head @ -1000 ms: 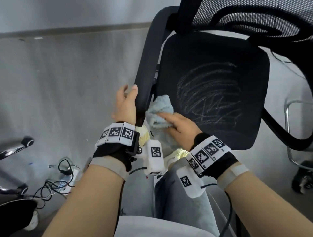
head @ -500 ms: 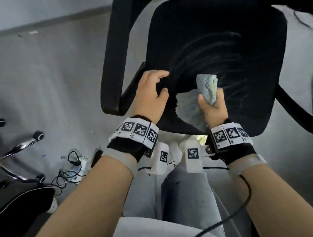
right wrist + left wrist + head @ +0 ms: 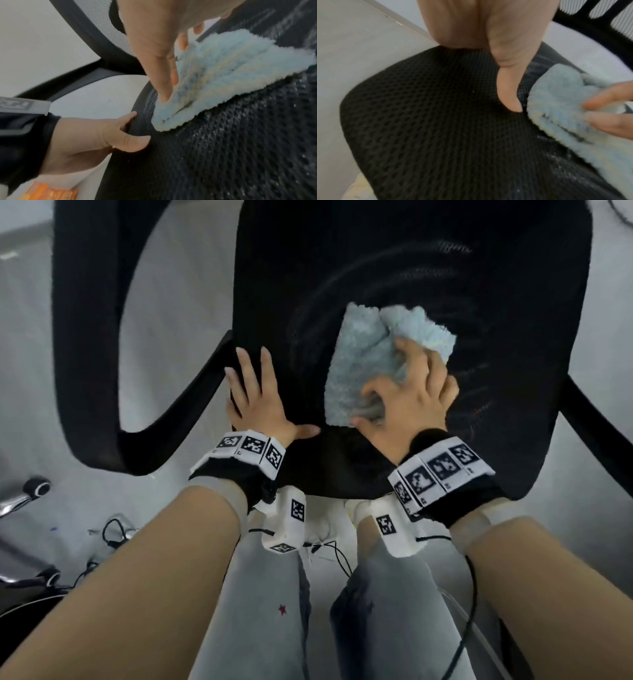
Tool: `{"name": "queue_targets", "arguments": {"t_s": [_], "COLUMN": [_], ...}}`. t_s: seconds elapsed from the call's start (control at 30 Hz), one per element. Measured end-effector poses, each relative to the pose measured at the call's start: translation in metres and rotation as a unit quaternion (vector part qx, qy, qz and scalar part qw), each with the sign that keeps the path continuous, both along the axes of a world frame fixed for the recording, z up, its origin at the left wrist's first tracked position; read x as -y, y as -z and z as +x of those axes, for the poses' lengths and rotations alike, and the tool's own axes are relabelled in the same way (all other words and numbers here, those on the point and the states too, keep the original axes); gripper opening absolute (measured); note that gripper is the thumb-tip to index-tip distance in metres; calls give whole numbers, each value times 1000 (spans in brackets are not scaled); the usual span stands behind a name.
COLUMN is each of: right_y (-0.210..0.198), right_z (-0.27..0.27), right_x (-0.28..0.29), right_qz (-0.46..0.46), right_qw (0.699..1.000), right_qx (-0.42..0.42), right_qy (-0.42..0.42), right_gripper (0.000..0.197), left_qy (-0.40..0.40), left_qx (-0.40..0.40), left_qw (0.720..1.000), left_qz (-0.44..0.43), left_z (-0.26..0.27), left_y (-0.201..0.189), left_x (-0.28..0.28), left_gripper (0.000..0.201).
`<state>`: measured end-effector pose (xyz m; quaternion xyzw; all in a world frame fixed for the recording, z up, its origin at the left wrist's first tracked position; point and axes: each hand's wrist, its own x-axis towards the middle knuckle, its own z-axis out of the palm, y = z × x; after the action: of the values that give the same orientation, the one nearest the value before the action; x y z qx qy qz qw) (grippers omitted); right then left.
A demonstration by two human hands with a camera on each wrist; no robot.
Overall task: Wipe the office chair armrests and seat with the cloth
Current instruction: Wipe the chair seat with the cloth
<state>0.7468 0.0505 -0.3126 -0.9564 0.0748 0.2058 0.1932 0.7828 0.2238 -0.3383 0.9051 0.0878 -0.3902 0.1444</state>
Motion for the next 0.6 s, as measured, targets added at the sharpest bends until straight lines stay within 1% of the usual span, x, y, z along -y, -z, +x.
{"name": "queue_targets", "arguments": {"t_s": [0.07, 0.13, 0.2, 0.27, 0.33, 0.47, 0.53, 0.6], "right_y": [13, 19, 22, 22, 15, 3, -1, 0], "right_z": [5, 15, 22, 23, 20, 8, 5, 3], "right_x": [4, 6, 8, 10, 11, 13, 12, 8], "right_qz": [-10, -41, -71, -94, -90, -59, -43, -9], "right_qw": [1000, 997, 992, 988, 990, 996, 996, 992], "right_qx": [-3, -12, -43, -49, -29, 32, 62, 118], "right_qy": [-24, -61, -93, -108, -103, -56, -40, -38], "right_gripper": [58, 75, 83, 84, 80, 60, 48, 28], "left_qy": [17, 23, 27, 32, 38, 38, 38, 37], "left_qx": [-21, -21, -19, -20, -22, -31, -39, -42], "left_qw": [999, 999, 999, 999, 999, 999, 998, 998], "left_qz": [22, 34, 33, 27, 27, 23, 30, 35], "left_z": [-3, -4, -3, -2, -1, 1, 2, 3], "left_y": [10, 17, 20, 21, 20, 18, 16, 16], "left_x": [7, 9, 8, 7, 6, 8, 8, 9], "left_gripper": [148, 153, 154, 155, 155, 155, 155, 155]}}
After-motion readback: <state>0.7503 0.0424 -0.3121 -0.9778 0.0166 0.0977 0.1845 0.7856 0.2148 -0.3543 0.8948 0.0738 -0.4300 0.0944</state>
